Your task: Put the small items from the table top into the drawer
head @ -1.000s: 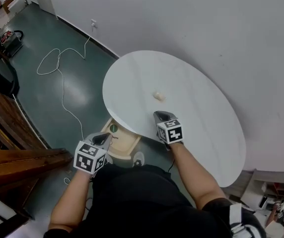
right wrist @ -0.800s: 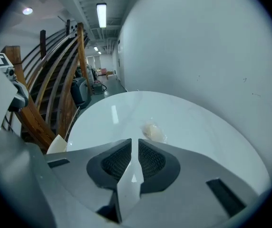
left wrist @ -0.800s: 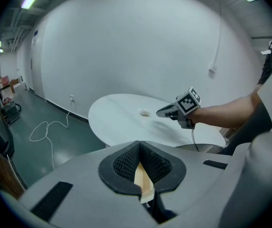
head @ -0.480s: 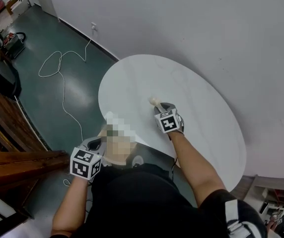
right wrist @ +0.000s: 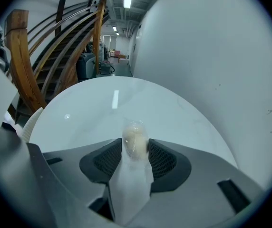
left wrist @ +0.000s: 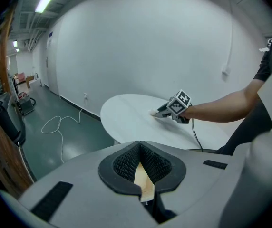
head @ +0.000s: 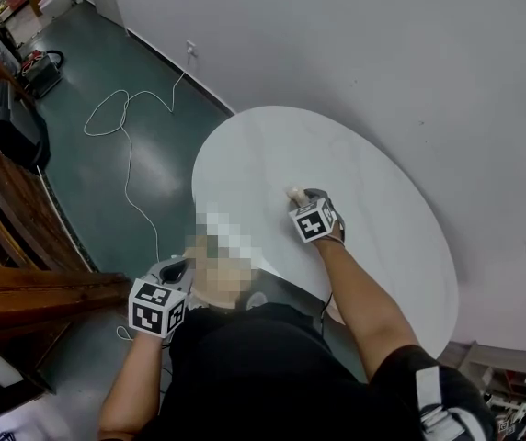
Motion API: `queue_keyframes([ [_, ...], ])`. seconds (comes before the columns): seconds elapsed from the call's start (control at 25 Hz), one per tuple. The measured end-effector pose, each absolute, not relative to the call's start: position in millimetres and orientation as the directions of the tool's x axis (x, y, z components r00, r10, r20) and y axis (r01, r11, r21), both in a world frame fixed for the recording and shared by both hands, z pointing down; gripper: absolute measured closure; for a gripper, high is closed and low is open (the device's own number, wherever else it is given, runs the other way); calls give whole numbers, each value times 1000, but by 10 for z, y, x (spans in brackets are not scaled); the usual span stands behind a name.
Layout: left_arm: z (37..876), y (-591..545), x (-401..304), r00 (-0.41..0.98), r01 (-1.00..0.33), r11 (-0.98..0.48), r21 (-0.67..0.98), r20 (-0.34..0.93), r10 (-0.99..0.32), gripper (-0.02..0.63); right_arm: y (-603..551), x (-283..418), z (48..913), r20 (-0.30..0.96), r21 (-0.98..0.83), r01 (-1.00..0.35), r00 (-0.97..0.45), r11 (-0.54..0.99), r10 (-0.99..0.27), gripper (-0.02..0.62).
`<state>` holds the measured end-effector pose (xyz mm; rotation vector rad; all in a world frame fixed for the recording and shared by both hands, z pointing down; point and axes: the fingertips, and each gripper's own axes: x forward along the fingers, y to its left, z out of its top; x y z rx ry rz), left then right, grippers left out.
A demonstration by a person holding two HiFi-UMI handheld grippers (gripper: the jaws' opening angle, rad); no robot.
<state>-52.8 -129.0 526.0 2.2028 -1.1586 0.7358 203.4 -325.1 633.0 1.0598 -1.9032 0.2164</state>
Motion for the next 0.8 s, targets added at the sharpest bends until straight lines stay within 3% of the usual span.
queue_keyframes([
  [0.24,5273,-1228,-548,483,-849,-486,209,679,-552,592,-3317,2060,6348,786,275,-739,-196,615,-587,444],
  [0.8,5296,-1209,-585,532,-808,-546,222,672,-514,592,-2864,1678,5931,726,135,-797,-325,588,-607,457],
])
